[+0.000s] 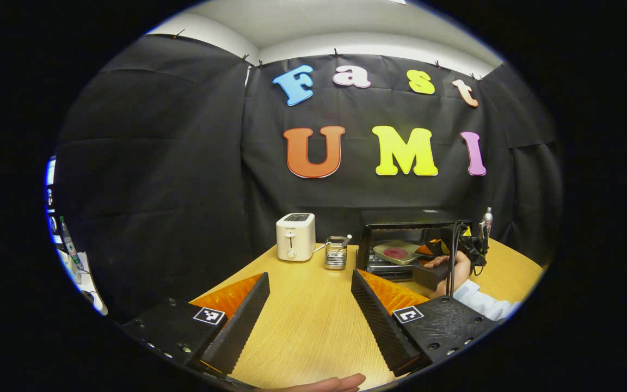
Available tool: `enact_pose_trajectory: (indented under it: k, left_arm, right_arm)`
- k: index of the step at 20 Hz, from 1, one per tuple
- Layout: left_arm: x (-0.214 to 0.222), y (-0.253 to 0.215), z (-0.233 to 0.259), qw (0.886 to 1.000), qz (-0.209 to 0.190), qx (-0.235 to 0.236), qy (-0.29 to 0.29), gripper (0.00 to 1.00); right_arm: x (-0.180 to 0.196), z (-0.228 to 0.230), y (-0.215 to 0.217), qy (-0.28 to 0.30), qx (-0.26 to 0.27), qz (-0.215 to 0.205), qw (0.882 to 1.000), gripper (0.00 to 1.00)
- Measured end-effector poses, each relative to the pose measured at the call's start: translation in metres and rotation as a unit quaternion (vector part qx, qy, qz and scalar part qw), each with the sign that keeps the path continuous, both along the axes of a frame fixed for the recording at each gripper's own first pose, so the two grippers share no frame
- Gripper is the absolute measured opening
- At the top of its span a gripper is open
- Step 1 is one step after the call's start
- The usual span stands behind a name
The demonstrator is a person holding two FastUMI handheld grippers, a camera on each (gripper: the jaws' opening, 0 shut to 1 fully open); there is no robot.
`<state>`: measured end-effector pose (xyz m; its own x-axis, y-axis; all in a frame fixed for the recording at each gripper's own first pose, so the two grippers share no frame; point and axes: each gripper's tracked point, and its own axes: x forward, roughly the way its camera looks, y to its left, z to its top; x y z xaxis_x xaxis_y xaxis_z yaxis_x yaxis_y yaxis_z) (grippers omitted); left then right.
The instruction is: Open the electric oven with the left hand, put the food in, and close the electric oven.
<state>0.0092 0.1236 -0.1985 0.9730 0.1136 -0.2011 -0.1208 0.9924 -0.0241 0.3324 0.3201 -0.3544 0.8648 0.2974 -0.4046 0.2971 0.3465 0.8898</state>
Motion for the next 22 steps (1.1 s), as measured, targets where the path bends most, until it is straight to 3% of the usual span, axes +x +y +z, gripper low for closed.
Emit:
enact_pose_trajectory:
  k: [8, 9, 12, 13, 15, 16, 17, 20, 21, 22]
  left_arm:
    - [-0.013, -0.025, 0.005, 1.0, -0.008, 0.003, 0.006, 0.96]
    - [-0.015, -0.029, 0.004, 1.0, -0.011, 0.002, 0.009, 0.96]
    - [-0.02, -0.038, -0.001, 1.0, -0.013, 0.004, 0.018, 0.96]
    - [-0.021, -0.041, -0.001, 1.0, -0.014, 0.002, 0.021, 0.96]
    - [-0.023, -0.045, -0.002, 1.0, -0.015, -0.001, 0.023, 0.96]
    - [-0.023, -0.045, -0.003, 1.0, -0.013, 0.001, 0.024, 0.96]
    - [-0.023, -0.045, -0.004, 1.0, -0.012, 0.004, 0.027, 0.96]
    - [-0.02, -0.046, -0.009, 0.999, -0.007, 0.01, 0.036, 0.96]
    - [-0.018, -0.046, -0.012, 0.999, -0.002, 0.009, 0.04, 0.96]
    - [-0.015, -0.048, -0.015, 0.999, 0.0, 0.006, 0.043, 0.96]
  right_arm:
    - [-0.041, 0.011, -0.01, -0.027, -0.029, 0.013, 0.999, 0.76]
    - [-0.047, 0.013, -0.01, -0.033, -0.03, 0.022, 0.999, 0.71]
    - [-0.067, 0.021, -0.006, -0.05, -0.048, 0.056, 0.996, 0.83]
    - [-0.073, 0.024, -0.007, -0.057, -0.062, 0.065, 0.994, 0.99]
    - [-0.086, 0.031, -0.007, -0.077, -0.091, 0.081, 0.99, 0.98]
    - [-0.093, 0.035, -0.008, -0.086, -0.11, 0.091, 0.986, 0.92]
    - [-0.099, 0.039, -0.009, -0.093, -0.133, 0.1, 0.982, 0.98]
    - [-0.116, 0.056, -0.018, -0.132, -0.21, 0.127, 0.96, 0.99]
    - [-0.122, 0.066, -0.022, -0.15, -0.232, 0.132, 0.952, 0.92]
    - [-0.128, 0.074, -0.027, -0.167, -0.251, 0.136, 0.944, 0.99]
